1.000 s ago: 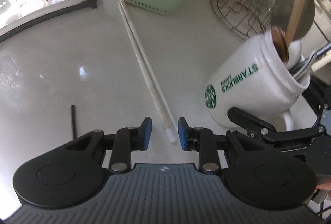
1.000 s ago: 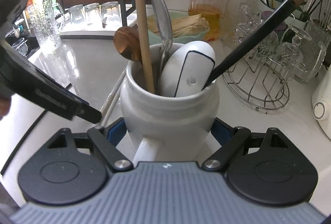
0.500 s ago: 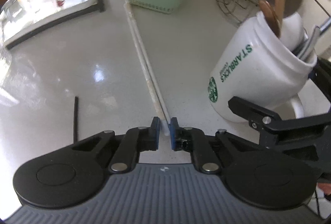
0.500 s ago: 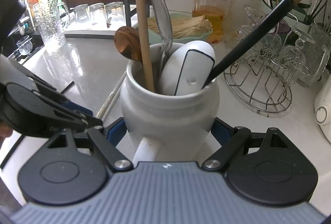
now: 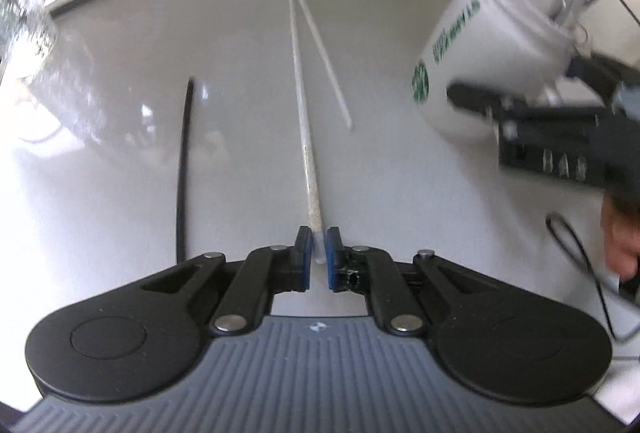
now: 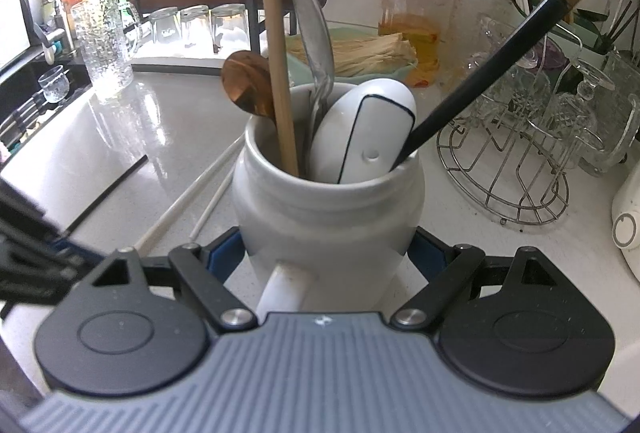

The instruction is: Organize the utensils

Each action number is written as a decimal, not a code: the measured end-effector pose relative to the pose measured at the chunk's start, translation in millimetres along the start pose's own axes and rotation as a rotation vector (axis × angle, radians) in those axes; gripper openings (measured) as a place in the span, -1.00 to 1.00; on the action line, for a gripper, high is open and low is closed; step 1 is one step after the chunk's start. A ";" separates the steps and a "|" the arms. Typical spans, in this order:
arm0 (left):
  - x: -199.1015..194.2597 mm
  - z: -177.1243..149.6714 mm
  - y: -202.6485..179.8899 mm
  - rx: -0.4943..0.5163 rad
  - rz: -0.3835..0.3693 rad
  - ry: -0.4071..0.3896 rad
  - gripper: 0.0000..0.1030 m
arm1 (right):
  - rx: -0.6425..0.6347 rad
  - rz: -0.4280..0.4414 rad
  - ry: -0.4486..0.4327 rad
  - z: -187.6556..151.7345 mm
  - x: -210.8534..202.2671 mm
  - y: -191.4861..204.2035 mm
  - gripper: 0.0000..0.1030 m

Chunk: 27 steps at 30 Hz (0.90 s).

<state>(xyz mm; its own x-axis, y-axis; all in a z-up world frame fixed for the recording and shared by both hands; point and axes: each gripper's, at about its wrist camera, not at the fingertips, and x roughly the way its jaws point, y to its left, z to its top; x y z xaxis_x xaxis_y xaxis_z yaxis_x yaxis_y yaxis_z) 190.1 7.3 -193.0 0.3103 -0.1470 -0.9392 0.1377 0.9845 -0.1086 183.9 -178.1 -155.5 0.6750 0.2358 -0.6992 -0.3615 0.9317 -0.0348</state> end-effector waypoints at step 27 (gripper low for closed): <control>36.0 93.5 14.5 -0.015 -0.004 -0.103 -0.53 | 0.031 -0.031 0.037 7.5 5.2 3.9 0.75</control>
<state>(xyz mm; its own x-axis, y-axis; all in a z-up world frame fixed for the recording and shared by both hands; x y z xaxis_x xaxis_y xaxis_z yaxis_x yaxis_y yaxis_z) 291.3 7.3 -197.9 0.4052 -0.1597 -0.9002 0.1258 0.9850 -0.1181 190.8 -171.1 -153.9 0.6613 0.1963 -0.7240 -0.3201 0.9467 -0.0357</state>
